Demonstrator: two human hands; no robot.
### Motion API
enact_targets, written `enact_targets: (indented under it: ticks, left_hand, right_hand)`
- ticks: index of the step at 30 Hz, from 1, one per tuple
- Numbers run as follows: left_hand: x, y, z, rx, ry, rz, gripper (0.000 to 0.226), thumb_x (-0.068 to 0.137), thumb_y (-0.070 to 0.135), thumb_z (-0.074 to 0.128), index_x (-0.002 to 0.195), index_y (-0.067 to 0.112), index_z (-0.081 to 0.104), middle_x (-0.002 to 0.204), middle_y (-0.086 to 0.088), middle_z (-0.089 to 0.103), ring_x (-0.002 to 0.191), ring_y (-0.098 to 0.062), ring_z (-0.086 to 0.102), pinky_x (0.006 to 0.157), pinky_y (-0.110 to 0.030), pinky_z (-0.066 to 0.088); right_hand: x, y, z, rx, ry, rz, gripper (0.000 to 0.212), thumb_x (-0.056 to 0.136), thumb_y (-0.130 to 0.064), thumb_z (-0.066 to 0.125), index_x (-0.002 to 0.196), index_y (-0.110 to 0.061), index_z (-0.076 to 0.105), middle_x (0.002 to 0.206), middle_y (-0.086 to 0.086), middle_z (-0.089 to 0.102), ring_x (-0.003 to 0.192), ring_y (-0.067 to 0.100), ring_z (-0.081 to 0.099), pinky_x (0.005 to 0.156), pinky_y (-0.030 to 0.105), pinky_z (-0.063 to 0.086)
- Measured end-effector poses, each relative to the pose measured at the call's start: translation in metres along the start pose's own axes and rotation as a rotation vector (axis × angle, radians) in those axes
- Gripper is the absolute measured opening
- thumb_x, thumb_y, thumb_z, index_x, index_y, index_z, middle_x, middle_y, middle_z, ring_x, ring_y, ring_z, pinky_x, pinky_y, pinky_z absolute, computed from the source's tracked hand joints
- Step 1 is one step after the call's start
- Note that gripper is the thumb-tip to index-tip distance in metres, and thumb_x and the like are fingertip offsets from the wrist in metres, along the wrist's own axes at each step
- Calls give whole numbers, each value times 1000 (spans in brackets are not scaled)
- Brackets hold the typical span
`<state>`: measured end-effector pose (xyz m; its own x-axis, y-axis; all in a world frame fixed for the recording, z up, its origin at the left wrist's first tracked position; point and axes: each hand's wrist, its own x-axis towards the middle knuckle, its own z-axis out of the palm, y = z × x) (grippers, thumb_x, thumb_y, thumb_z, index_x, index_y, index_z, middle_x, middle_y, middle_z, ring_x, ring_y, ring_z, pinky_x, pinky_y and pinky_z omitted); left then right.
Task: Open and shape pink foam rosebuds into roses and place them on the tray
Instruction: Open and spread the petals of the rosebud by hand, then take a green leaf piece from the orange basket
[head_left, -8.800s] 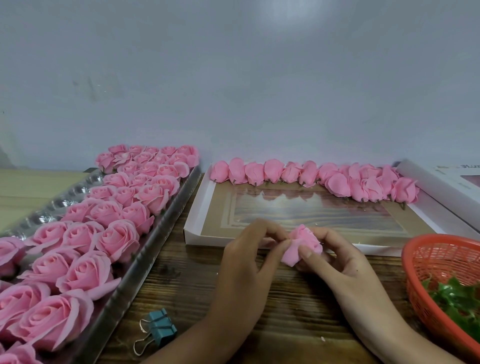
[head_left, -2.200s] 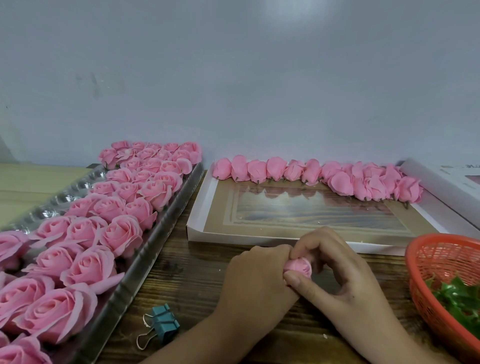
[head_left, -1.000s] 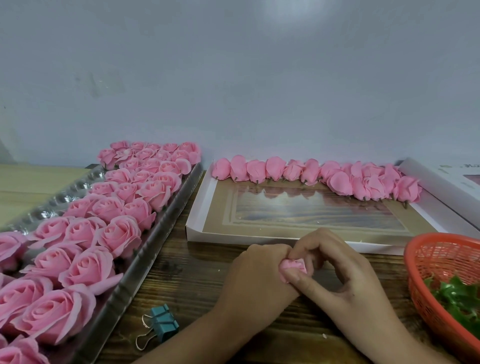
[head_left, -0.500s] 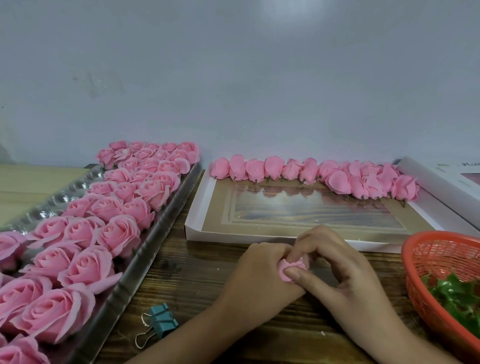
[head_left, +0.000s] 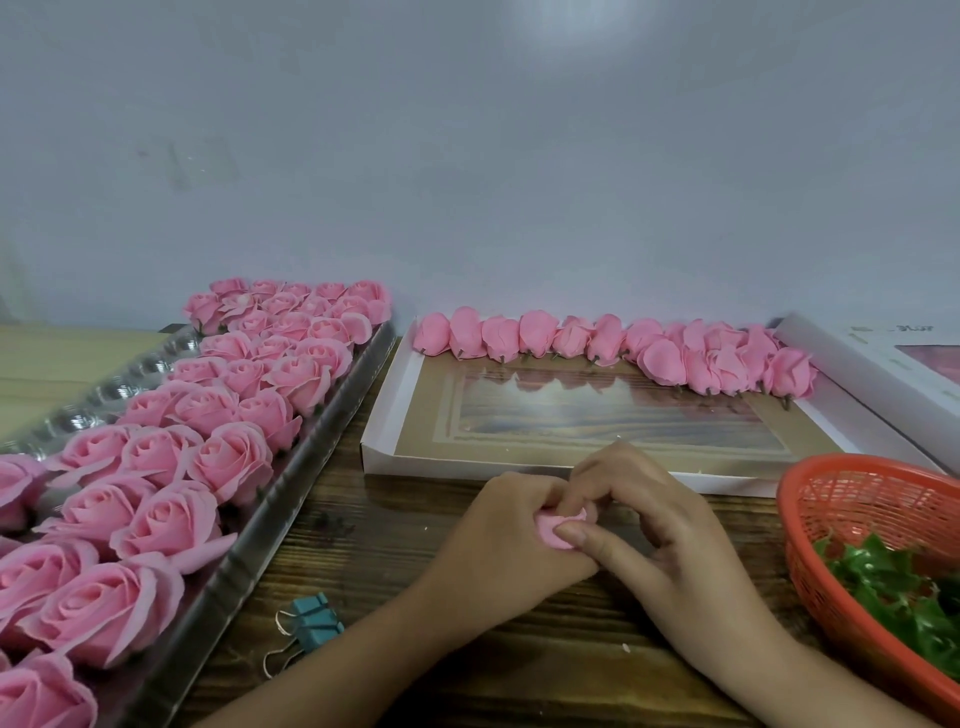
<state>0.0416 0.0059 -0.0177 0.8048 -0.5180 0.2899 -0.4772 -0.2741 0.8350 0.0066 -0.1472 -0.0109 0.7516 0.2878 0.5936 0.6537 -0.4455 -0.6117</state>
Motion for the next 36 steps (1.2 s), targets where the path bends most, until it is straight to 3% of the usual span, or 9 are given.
enact_targets:
  ticks: [6,10,13,17,21,23,26,32,36]
  left_hand:
    - [1,1,1,-15,3,-42,28,79,14,70,64,33,56,57,24,60,60,6,58,58,-7,42]
    - [0,4,-3,-142,112,-110,24,82,24,65,59,27,57,48,12,59,43,2,52,49,-9,40]
    - [-2,3,-6,-302,168,-147,29,84,33,63,58,21,60,50,1,59,41,-6,48,47,-16,42]
    - [0,1,-9,-383,178,-151,33,89,32,56,62,15,60,53,-2,58,46,-12,50,53,-20,46]
    - [1,0,-10,-433,206,-149,36,92,31,52,62,11,58,54,-4,57,46,-13,49,53,-19,46]
    - [2,1,-9,-441,209,-150,37,92,31,52,62,10,58,53,-4,56,46,-13,49,54,-20,47]
    - [1,0,-9,-444,209,-149,37,92,30,51,63,8,58,54,-5,56,46,-13,48,54,-19,46]
    - [1,-1,-10,-451,203,-149,37,93,30,52,63,9,58,53,-6,56,46,-14,48,54,-20,46]
    - [0,-2,-10,-451,204,-145,38,93,31,51,63,9,58,53,-6,56,46,-14,49,52,-20,45]
  right_hand:
    - [0,-17,-2,-84,12,41,11,89,-37,67,92,-28,61,87,-14,56,86,8,56,73,15,39]
    - [9,-44,-16,-397,-59,108,19,94,-49,44,103,-34,50,91,-21,50,87,2,50,75,20,40]
    - [28,-62,-45,-759,-162,137,13,90,-43,42,90,-34,51,84,-18,58,77,4,53,66,29,42]
    - [37,-57,-107,-959,-340,428,16,87,-41,57,72,-38,55,71,-21,60,70,-6,54,63,19,44]
    - [28,-14,-162,-1055,-539,708,23,71,-45,81,58,-45,61,59,-24,63,64,-8,61,74,28,56]
    - [24,6,-179,-1066,-630,803,21,59,-52,83,59,-42,65,60,-25,66,67,-5,63,77,29,57]
    - [21,29,-188,-1027,-755,915,34,39,-67,70,66,-46,68,66,-37,64,72,-1,66,79,27,55]
    - [23,55,-166,-958,-993,1035,12,75,-37,77,81,-30,69,85,-4,77,72,5,72,81,28,59]
    - [24,57,-157,-952,-1118,1024,12,83,-35,72,81,-32,60,91,-3,73,71,4,69,63,14,52]
